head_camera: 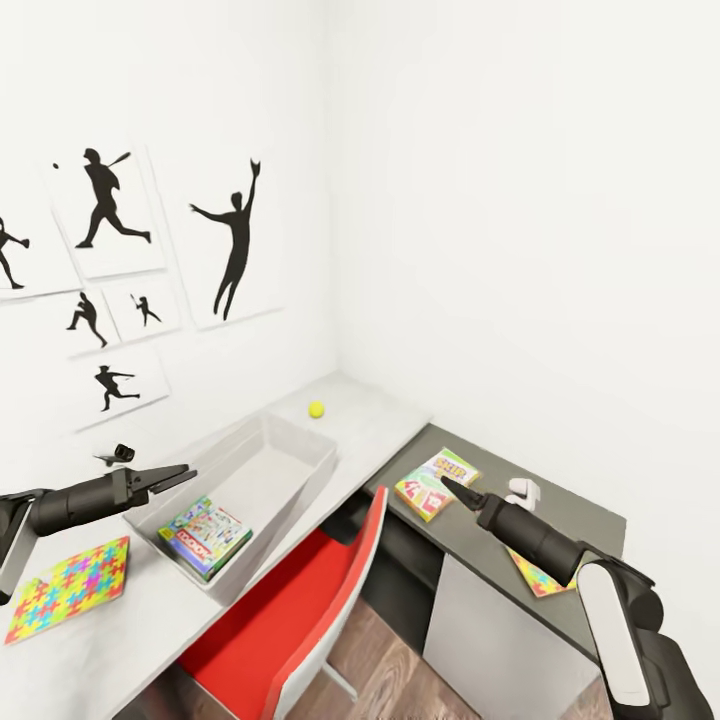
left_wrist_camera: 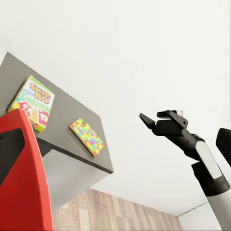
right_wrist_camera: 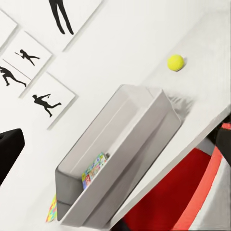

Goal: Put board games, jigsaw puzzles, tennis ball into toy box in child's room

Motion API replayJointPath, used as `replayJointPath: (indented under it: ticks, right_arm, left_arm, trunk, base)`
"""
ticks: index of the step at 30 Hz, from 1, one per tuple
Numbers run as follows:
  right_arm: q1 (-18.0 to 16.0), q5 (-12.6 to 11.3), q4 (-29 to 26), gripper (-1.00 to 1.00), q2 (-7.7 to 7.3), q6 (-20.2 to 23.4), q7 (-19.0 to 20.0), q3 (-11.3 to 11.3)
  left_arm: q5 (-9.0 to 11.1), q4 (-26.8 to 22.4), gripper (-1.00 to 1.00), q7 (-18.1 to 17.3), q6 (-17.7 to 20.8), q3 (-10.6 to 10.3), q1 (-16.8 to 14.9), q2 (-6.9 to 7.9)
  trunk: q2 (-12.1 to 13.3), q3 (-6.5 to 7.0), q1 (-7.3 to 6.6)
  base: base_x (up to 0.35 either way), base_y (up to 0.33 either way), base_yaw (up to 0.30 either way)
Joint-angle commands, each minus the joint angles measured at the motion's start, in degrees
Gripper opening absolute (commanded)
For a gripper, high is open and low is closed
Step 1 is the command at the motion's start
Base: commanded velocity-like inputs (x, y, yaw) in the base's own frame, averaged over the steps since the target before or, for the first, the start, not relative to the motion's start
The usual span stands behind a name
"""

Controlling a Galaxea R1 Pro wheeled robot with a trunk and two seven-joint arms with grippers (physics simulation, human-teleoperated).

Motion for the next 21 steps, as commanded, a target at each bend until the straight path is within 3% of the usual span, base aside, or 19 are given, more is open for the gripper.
replayJointPath:
  ticks: [1,18,21]
  right_arm:
    - [-0.1,-0.1,0.0,1.0,0.0,0.4,0.1,-0.1]
    - [-0.1,-0.2,0.2,1.0,-0.08,0.4,0.0,-0.3]
    - [-0.1,-0.2,0.3,1.0,-0.09,0.5,0.0,-1.1]
  left_arm:
    - [0.0,0.0,1.0,-0.2,0.5,0.0,0.0,0.03]
    - [-0.1,-1.4,1.0,-1.3,1.2,0.0,0.0,1.05]
    - [-0.1,-1.5,1.0,-1.4,2.0,-0.1,0.0,1.11]
  trunk:
    - [-0.1,-0.1,0.02]
    - [-0.1,0.5,0.02]
    - [-0.1,0.63,0.02]
  base:
    - [-0.135,0.0,-0.273]
    - [-0.021,0.0,-0.273]
    - [0.0,0.0,-0.273]
